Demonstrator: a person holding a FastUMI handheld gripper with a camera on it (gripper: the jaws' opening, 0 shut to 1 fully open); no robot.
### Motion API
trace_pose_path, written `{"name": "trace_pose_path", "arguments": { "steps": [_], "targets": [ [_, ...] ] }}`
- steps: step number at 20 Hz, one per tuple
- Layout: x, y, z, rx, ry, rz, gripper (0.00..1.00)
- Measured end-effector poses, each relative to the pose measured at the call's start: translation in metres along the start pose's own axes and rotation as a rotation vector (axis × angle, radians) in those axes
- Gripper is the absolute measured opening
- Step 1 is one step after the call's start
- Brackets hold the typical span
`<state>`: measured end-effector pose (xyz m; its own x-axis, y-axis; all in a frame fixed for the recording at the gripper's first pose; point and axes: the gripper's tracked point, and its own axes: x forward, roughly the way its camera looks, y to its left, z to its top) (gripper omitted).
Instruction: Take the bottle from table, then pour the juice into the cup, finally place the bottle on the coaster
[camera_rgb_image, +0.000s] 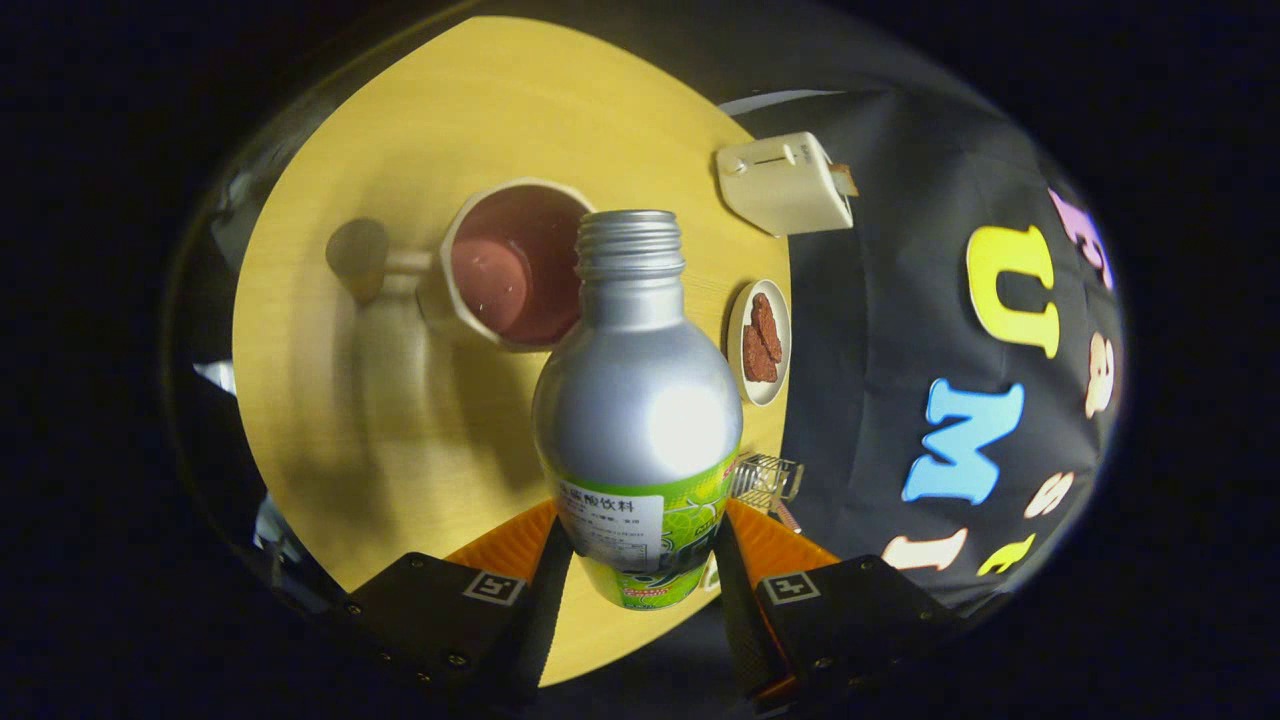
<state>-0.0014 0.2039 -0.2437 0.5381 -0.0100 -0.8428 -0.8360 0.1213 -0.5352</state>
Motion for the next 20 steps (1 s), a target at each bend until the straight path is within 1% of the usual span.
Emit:
{"name": "trace_pose_path", "arguments": {
  "steps": [4,11,13,16,18,20],
  "targets": [
    [0.007,-0.002,-0.005,0.223,-0.077,0.048,0.71],
    [0.021,-0.02,-0.005,0.593,-0.255,0.069,0.71],
    [0.028,-0.025,-0.006,0.651,-0.292,0.067,0.71],
    [0.035,-0.029,-0.009,0.697,-0.339,0.073,0.71],
    [0.041,-0.034,-0.009,0.739,-0.369,0.062,0.71],
    [0.043,-0.044,-0.003,0.801,-0.428,0.049,0.71]
  ]
}}
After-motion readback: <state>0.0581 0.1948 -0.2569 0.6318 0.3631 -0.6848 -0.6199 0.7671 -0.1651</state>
